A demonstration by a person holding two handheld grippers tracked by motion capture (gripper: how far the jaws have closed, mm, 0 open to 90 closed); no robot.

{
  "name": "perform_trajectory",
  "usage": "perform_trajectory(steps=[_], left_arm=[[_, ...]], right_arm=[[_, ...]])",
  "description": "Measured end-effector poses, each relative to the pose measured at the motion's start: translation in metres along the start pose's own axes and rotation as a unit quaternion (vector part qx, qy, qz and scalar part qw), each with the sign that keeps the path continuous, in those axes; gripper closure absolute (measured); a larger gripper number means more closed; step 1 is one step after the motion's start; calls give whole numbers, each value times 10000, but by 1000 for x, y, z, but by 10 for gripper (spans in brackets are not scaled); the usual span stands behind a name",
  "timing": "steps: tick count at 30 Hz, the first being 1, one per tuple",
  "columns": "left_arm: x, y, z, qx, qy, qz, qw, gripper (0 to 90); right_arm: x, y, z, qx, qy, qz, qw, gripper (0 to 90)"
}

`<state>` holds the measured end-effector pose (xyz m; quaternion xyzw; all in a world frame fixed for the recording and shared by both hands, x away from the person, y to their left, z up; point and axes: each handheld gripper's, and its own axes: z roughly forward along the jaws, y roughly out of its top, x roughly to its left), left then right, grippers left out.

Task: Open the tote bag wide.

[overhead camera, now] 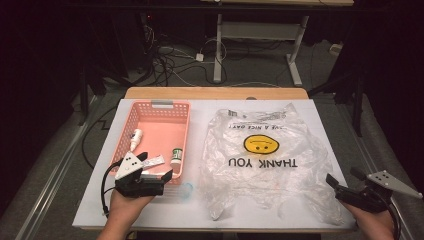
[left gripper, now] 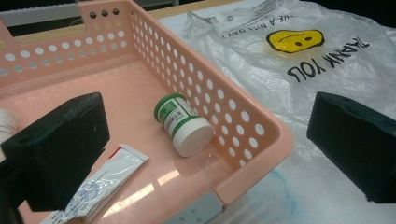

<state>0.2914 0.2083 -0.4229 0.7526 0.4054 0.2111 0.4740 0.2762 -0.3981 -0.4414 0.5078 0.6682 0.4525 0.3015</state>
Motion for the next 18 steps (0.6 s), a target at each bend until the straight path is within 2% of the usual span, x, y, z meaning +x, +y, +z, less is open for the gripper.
perform_trajectory(steps=[2,8,12,15,18], left_arm=[[-2,1,3,0,-17,94,10000,0],[-3,1,8,64,13,192,9998,0],[-2,-1,9,150,-17,203,9997,0],[-1,-1,6,84,-78,115,9999,0],[-2,-2,6,95,-94,185,9997,0]], right_arm=[[-3,-1,-1,16,-1,41,10000,117],[-6,-4,-3,80,31,106,9999,164],[-6,-7,1,306,81,154,9994,232],[-3,-9,6,496,154,172,9985,258],[1,-10,13,722,233,178,9970,290]])
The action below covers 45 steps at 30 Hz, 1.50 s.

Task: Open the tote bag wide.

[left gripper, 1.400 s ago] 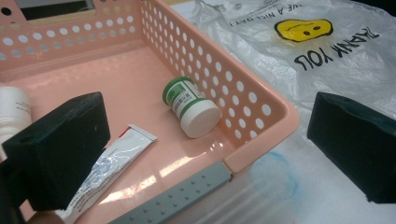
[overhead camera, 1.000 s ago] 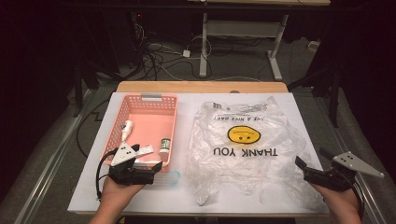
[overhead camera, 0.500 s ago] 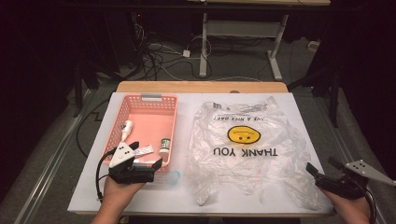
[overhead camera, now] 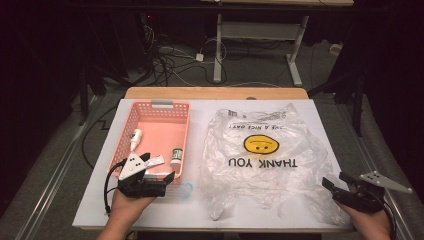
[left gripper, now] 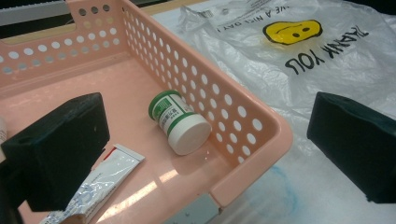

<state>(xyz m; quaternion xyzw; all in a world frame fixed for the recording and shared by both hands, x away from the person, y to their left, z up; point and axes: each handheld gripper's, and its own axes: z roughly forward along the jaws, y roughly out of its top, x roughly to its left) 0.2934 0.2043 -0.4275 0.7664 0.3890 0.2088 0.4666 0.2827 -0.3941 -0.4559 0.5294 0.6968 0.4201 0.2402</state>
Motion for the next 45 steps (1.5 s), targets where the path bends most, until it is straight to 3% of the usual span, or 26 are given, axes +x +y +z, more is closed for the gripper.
perform_trajectory(steps=[2,3,6,9,10,11,12,13,17,21,25,28,30,31,32,36,38,42,45], left_arm=[[1,-1,0,8,-23,4,10000,0],[1,-1,-1,3,-35,-7,10000,0],[1,-2,-2,-41,-43,-20,10000,0],[0,-2,-2,-62,-52,-14,10000,0],[0,-2,-2,-60,-55,-10,10000,0],[-1,-2,-1,-38,-75,-13,10000,0],[-1,-2,-1,-38,-75,-13,10000,0],[-1,-2,0,-40,-86,-21,10000,0],[-1,-1,-1,-88,-118,9,9999,0],[1,-2,-2,-136,-137,-37,9998,0],[1,-3,-3,-114,-152,-10,9998,0],[0,-3,-4,-119,-147,-7,9998,0],[-1,-3,-5,-152,-139,-5,9998,0],[-2,-3,-5,-164,-106,27,9998,0],[-2,-4,-6,-163,-82,38,9998,0],[-1,-6,-4,-205,-150,-68,9997,0],[-2,-6,-3,-185,-98,11,9998,0],[-1,-4,-3,-29,-207,-53,9998,0],[0,-4,-4,-45,-243,-70,9997,0]], right_arm=[[1,-1,2,97,-61,-43,9999,294],[1,-2,5,165,-238,-76,9996,323],[-6,-4,7,271,-292,94,9992,395],[-11,-8,8,381,-268,181,9987,529],[-11,-8,8,381,-268,181,9987,529],[-10,-9,9,467,-223,118,9986,659],[-10,-9,9,467,-223,118,9986,659],[-6,-10,10,591,-230,-25,9980,782],[8,-8,8,770,18,-293,9966,900],[30,-7,-2,755,175,-548,9955,900],[47,-15,-17,638,462,-577,9952,900],[61,-27,-22,685,722,-644,9930,900],[64,-30,-23,710,742,-665,9925,885],[66,-27,-28,552,742,-643,9936,736],[67,-23,-31,398,719,-634,9946,716],[62,2,-34,-112,565,-769,9954,649],[52,14,-26,-241,505,-757,9956,640],[29,39,3,-252,311,-653,9971,621],[13,57,30,-210,184,-553,9981,583]])
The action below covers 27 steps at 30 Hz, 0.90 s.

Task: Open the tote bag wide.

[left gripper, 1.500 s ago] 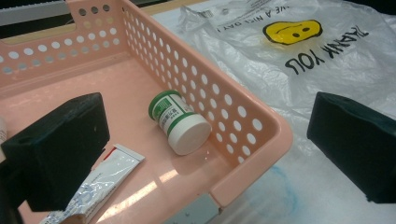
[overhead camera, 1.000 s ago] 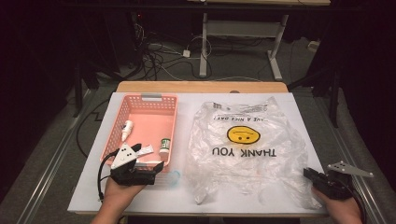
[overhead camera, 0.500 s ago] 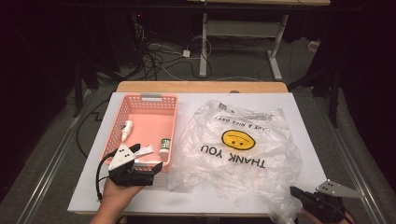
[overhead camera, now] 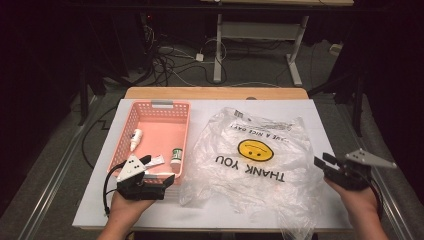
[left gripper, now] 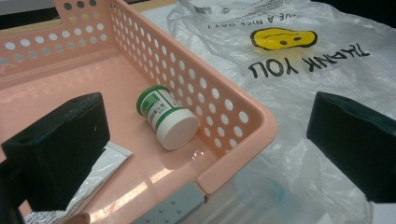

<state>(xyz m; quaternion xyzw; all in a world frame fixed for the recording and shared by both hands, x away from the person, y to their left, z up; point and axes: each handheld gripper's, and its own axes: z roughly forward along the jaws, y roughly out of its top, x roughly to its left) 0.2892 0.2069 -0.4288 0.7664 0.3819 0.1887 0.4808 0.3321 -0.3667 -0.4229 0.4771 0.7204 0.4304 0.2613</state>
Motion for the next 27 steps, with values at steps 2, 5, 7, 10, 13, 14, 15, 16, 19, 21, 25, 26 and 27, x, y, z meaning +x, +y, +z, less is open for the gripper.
perform_trajectory(steps=[2,5,7,10,13,14,15,16,19,21,25,26,27], left_arm=[[0,0,-1,-85,-4,46,10000,0],[-1,0,-3,-123,5,58,9999,0],[-1,0,-3,-119,-88,-17,9999,0],[-1,-1,-2,-72,-20,97,9999,0],[1,-2,-3,-78,13,30,10000,0],[2,-2,-3,-89,7,5,10000,0],[2,-2,-3,-91,1,-12,10000,0],[2,-2,-2,-96,0,-19,10000,0],[1,-3,-2,-119,42,-31,9999,0],[0,-3,-2,-138,46,-33,9999,0],[-1,-2,-2,-146,42,-13,9999,0],[-1,-2,-2,-152,39,-15,9999,0],[-1,-2,-2,-165,35,-19,9999,0]], right_arm=[[-10,10,18,17,-32,61,10000,580],[-23,24,44,45,-79,92,9999,579],[-31,32,60,149,-25,93,9998,580],[-41,43,80,246,-43,92,9996,580],[-49,49,91,281,-33,176,9994,575],[-56,54,104,369,-43,258,9990,545],[-59,56,110,415,-57,285,9987,500],[-59,56,110,415,-57,285,9987,500],[-65,64,136,585,-75,343,9977,382],[-65,66,146,601,4,372,9975,400],[-65,64,160,788,63,280,9965,534],[-65,63,162,770,135,337,9964,603],[-65,62,163,756,196,375,9962,667]])
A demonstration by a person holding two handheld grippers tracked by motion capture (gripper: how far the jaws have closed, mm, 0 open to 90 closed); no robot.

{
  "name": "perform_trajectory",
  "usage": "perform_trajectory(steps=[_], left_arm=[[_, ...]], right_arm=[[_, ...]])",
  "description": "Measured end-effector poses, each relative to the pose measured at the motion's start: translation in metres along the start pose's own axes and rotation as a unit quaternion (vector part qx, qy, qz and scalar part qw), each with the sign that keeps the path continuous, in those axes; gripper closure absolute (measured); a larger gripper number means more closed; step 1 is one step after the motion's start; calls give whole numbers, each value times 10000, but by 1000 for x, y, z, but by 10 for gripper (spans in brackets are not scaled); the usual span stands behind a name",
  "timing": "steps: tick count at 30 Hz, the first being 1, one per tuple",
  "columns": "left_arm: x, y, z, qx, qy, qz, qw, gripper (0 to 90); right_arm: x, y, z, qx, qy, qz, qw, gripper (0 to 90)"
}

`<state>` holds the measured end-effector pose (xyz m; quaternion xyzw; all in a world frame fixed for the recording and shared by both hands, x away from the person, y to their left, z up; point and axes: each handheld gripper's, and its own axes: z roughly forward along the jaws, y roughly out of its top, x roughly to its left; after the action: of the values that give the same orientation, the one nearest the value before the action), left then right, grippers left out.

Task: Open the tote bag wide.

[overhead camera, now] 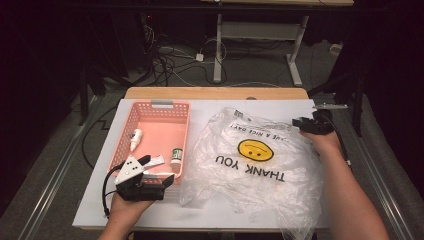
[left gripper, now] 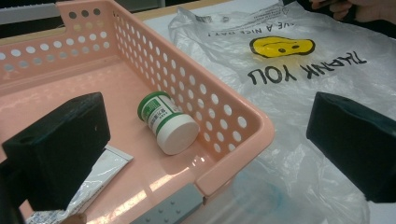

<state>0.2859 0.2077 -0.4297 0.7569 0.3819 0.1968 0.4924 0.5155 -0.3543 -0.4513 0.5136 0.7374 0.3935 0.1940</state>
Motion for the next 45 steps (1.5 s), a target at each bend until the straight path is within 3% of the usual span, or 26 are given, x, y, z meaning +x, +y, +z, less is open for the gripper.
perform_trajectory(steps=[1,2,3,7,10,11,12,17,21,22,23,26,33,35,37,39,42,43,45], left_arm=[[-1,0,0,-7,-5,26,10000,0],[-1,0,0,-7,-5,26,10000,0],[-2,0,1,-10,-20,36,10000,0],[-3,1,0,-24,-44,68,10000,0],[-3,1,0,-32,-41,72,10000,0],[-3,1,0,-32,-41,72,10000,0],[-3,1,1,-35,-38,71,10000,0],[-4,2,2,-21,-74,81,9999,0],[-6,2,2,-21,-78,123,9999,0],[-6,2,2,-26,-88,112,9999,0],[-7,2,3,-26,-100,106,9999,0],[-7,2,3,-14,-111,122,9999,0],[-9,3,5,-19,-143,112,9998,0],[-9,4,7,-23,-145,116,9998,0],[-9,3,9,-17,-137,144,9998,0],[-8,2,10,-2,-165,136,9998,0],[-7,2,10,-18,-175,145,9997,0],[-6,2,10,-37,-178,143,9997,0],[-6,1,8,-61,-200,189,9996,0]], right_arm=[[0,-1,1,9,5,4,10000,747],[0,-1,1,9,5,4,10000,747],[0,-2,1,22,-64,-49,10000,900],[-6,2,-8,-134,-436,-110,9989,900],[-20,4,-26,-347,-738,-39,9967,900],[-20,4,-26,-347,-738,-39,9967,900],[-32,2,-40,-432,-913,55,9949,900],[-58,-19,-72,-553,-1363,351,9885,900],[-67,-36,-91,-559,-1511,342,9863,900],[-66,-50,-100,-545,-1502,409,9863,900],[-66,-50,-100,-545,-1502,409,9863,900],[-50,-72,-113,-566,-1467,242,9873,900],[-24,-88,-115,-601,-1252,185,9901,889],[-19,-87,-115,-590,-1198,145,9909,818],[-19,-83,-125,-794,-1083,275,9906,683],[-15,-77,-137,-914,-1048,215,9901,582],[-9,-72,-150,-1052,-982,99,9895,534],[-1,-72,-161,-1195,-849,128,9891,511],[10,-76,-165,-1190,-748,33,9901,493]])
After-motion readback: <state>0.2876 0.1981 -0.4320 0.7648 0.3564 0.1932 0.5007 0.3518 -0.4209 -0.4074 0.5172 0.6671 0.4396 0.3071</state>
